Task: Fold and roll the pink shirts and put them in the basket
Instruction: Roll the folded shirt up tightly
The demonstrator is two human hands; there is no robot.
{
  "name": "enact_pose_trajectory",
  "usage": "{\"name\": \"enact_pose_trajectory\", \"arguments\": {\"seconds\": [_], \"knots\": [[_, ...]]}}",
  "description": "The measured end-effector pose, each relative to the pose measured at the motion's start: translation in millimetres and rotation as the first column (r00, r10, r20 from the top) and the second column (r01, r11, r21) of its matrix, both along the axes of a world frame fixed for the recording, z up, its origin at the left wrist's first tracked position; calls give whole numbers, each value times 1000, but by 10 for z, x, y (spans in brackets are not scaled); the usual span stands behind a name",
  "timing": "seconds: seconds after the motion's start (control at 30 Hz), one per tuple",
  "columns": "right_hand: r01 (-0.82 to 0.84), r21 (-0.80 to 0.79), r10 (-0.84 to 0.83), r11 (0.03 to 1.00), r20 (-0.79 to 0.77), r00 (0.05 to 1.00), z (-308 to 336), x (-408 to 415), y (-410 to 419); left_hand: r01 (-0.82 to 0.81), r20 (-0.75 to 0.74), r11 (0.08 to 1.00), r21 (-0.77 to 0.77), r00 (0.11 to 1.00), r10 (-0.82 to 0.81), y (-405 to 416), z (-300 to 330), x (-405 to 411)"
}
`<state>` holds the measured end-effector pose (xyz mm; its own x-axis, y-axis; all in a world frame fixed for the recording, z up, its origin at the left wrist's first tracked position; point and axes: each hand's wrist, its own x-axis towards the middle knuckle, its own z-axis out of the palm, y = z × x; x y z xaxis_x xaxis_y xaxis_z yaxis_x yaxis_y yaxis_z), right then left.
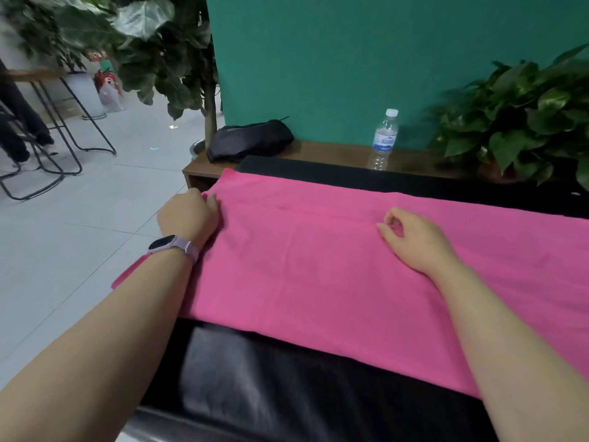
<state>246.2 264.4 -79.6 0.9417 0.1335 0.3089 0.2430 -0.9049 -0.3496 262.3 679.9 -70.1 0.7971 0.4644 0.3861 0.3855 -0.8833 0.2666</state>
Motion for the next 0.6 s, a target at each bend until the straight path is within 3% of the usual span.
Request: {"name": "enact_pose_trajectory", "arguments": {"seconds": [0.37,0.6], "knots": [[16,-95,-20,995,-34,999,90,-489,16,113,17,994,10,993,-113,-56,-9,-581],[-19,-72,16,997,-49,999,110,-1092,-57,38,-25,998,-57,999,-39,-142,-17,-1307]]}}
